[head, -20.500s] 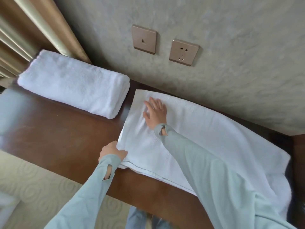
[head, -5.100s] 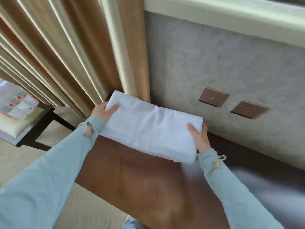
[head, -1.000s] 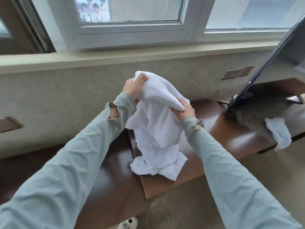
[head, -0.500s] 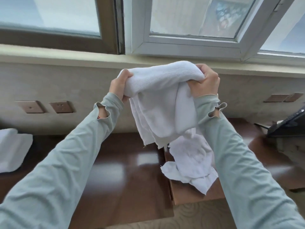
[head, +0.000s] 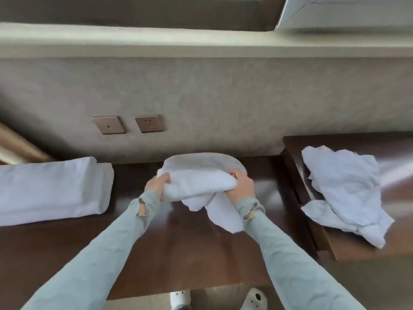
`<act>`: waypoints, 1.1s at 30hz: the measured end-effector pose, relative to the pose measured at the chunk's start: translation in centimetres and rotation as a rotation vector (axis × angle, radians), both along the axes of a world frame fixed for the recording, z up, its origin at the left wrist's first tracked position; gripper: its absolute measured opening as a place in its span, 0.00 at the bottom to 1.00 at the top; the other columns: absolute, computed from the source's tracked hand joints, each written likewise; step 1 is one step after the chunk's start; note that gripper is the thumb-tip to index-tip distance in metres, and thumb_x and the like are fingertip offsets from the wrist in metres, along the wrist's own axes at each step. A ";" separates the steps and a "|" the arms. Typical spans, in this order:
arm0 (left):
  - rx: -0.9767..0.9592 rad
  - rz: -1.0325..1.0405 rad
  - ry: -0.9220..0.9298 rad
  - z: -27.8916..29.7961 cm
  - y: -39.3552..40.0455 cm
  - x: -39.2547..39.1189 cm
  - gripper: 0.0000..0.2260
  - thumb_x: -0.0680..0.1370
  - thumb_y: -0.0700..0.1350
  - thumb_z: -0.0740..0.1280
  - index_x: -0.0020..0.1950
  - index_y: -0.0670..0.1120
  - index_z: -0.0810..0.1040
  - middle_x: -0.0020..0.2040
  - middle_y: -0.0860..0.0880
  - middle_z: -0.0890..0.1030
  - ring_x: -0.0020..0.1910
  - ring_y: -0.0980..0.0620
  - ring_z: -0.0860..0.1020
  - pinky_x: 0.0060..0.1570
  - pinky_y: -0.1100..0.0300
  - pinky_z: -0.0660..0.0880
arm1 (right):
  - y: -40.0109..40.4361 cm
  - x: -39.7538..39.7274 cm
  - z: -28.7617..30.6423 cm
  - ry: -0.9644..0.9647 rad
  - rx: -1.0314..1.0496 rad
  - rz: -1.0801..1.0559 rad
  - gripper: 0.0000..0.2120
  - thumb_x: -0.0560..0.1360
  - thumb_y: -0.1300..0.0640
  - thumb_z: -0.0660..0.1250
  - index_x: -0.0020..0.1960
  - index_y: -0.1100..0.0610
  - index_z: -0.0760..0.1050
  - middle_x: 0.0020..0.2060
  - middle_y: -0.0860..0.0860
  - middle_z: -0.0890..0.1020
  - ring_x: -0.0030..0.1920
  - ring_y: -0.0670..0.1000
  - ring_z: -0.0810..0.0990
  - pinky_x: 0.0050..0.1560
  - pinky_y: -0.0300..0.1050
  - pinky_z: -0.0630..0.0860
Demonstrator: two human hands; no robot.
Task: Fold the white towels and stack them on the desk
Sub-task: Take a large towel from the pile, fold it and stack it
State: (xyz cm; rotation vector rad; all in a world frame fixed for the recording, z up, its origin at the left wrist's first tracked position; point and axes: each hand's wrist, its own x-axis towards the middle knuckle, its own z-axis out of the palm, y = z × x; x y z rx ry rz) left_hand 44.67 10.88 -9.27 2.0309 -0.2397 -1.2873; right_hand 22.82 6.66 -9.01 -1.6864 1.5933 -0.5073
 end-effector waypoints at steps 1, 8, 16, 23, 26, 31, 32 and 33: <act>0.061 -0.023 -0.017 -1.9 1.2 0.5 0.08 0.75 0.42 0.62 0.52 0.41 0.72 0.51 0.42 0.74 0.48 0.44 0.71 0.52 0.53 0.71 | 1.5 0.5 -2.0 0.041 0.088 0.032 0.09 0.70 0.58 0.66 0.50 0.56 0.73 0.37 0.47 0.76 0.40 0.51 0.75 0.36 0.37 0.69; 0.354 -0.211 -0.128 -10.0 7.6 1.3 0.19 0.75 0.47 0.67 0.62 0.39 0.76 0.60 0.39 0.78 0.58 0.40 0.76 0.61 0.53 0.72 | 8.5 1.9 -11.2 0.473 0.248 0.571 0.25 0.69 0.56 0.67 0.64 0.53 0.65 0.58 0.51 0.73 0.59 0.54 0.71 0.59 0.45 0.67; 0.465 -0.212 -0.548 -9.7 4.8 -0.4 0.30 0.71 0.47 0.71 0.69 0.43 0.63 0.66 0.40 0.65 0.64 0.40 0.65 0.61 0.48 0.68 | -0.7 -0.8 -9.8 0.048 0.310 -0.172 0.19 0.67 0.59 0.71 0.57 0.57 0.73 0.48 0.52 0.76 0.51 0.54 0.75 0.56 0.46 0.71; -0.035 -0.184 -0.246 -9.2 1.8 -2.4 0.24 0.72 0.41 0.71 0.67 0.43 0.70 0.66 0.42 0.71 0.65 0.44 0.71 0.62 0.55 0.68 | -4.7 1.4 -10.5 -0.217 0.670 -0.490 0.31 0.68 0.59 0.74 0.68 0.63 0.66 0.61 0.57 0.75 0.63 0.56 0.74 0.58 0.43 0.69; -0.092 -0.045 0.178 -7.8 1.5 -3.2 0.25 0.71 0.48 0.74 0.65 0.48 0.71 0.63 0.44 0.74 0.61 0.46 0.73 0.59 0.52 0.72 | -3.5 3.9 -9.0 -0.163 0.431 -0.332 0.28 0.69 0.61 0.71 0.67 0.58 0.68 0.62 0.56 0.76 0.63 0.56 0.75 0.62 0.45 0.70; -0.157 0.145 0.675 -6.1 2.0 -1.9 0.28 0.65 0.62 0.73 0.56 0.45 0.75 0.50 0.42 0.78 0.50 0.43 0.77 0.49 0.46 0.75 | 2.2 8.0 -5.0 0.031 0.211 0.530 0.24 0.74 0.60 0.65 0.68 0.56 0.65 0.63 0.53 0.73 0.62 0.55 0.74 0.58 0.42 0.71; -0.149 0.161 0.646 -6.5 2.2 -1.6 0.25 0.69 0.59 0.71 0.56 0.42 0.75 0.49 0.41 0.79 0.49 0.43 0.78 0.49 0.47 0.75 | 3.3 8.5 -4.6 0.047 0.209 0.666 0.25 0.72 0.62 0.65 0.68 0.56 0.65 0.64 0.53 0.72 0.61 0.55 0.74 0.59 0.46 0.73; -0.105 0.211 0.575 -6.8 2.5 -1.2 0.22 0.72 0.55 0.71 0.57 0.40 0.74 0.50 0.39 0.79 0.50 0.42 0.78 0.50 0.46 0.76 | 3.8 8.8 -4.7 0.048 0.243 0.748 0.27 0.70 0.63 0.66 0.68 0.56 0.65 0.64 0.53 0.72 0.60 0.56 0.74 0.59 0.49 0.74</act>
